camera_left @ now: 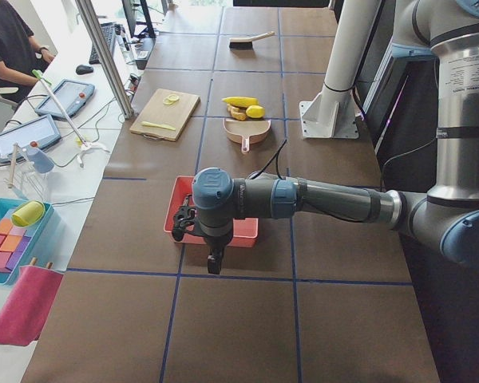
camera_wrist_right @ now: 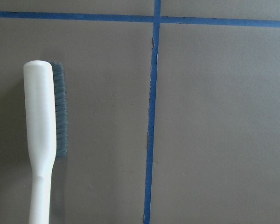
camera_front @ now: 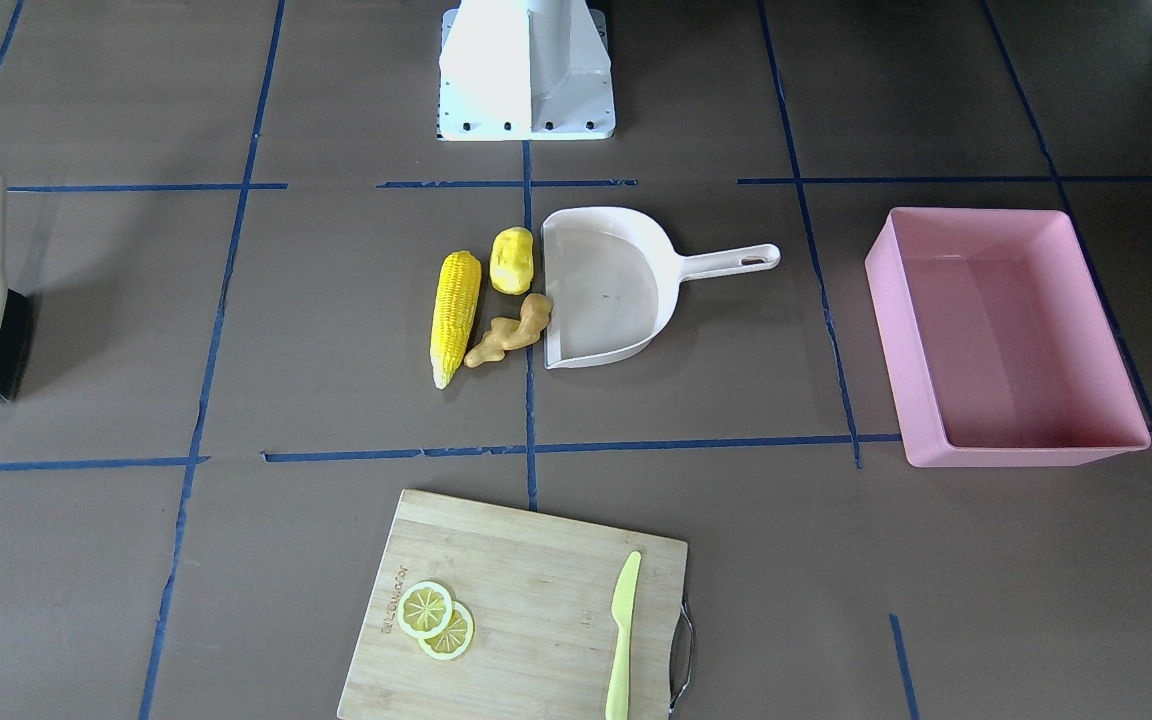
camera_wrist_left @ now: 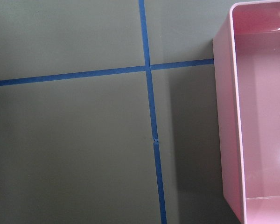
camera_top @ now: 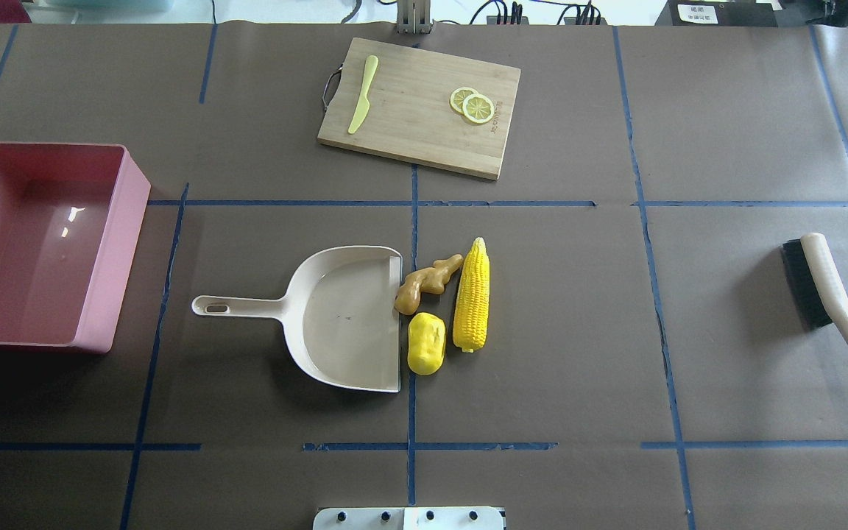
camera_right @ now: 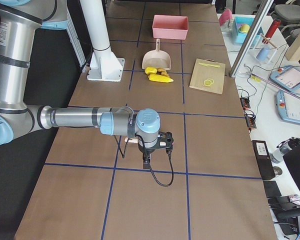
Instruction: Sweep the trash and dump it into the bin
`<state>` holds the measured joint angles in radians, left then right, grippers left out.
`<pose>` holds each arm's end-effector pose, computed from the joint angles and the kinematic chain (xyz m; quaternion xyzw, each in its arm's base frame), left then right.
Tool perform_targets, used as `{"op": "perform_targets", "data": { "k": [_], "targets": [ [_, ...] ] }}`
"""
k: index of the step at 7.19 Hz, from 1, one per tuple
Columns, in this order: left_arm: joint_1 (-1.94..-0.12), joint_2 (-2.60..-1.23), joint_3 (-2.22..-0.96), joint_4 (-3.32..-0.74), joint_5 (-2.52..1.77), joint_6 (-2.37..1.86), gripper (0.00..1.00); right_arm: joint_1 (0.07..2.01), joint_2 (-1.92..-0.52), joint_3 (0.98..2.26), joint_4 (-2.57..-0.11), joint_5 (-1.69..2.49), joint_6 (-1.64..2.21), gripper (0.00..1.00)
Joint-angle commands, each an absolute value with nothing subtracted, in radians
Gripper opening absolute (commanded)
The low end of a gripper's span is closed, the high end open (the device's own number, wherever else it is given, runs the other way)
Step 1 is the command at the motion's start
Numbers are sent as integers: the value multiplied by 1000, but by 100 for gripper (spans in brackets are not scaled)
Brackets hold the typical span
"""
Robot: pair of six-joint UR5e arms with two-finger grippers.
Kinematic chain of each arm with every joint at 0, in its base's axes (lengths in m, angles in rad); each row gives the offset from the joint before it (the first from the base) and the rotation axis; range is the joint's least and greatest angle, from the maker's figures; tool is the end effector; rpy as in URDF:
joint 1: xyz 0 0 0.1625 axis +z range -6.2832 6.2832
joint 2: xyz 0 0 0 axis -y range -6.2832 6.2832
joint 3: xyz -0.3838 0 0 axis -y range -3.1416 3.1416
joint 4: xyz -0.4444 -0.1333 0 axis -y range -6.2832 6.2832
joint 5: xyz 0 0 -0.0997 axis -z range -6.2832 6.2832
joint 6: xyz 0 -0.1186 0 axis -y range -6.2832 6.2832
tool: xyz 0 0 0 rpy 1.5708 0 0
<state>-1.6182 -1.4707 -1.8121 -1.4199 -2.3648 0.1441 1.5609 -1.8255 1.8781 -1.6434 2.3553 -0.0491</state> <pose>-0.0724 -0.4976 0.5659 0.0325 0.3853 0.0427 0.9212 0.0451 -0.4456 0.5965 -0.0017 -0.3824 -0.0234 0.9237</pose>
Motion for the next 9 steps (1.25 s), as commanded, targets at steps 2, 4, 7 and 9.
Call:
{"op": "perform_targets", "data": {
  "k": [2,4,7,9],
  "targets": [
    [-1618,-1465,-1832,-1419,-2359,144,100,1556,-1824,1881,-1641,2362,-41,100],
    [-1617,-1465,-1832,-1419,-2359,143,100,1502,-1824,1897,-1641,2399,-38,99],
    [-1606,-1471,-1838,-1427,-2367,147,100,1323,-1877,1898,-1364,2380,215,99],
    [-1605,-1470,-1835,-1482,-2368,147,100,1165,-1905,1894,-1173,2347,507,99]
  ]
}}
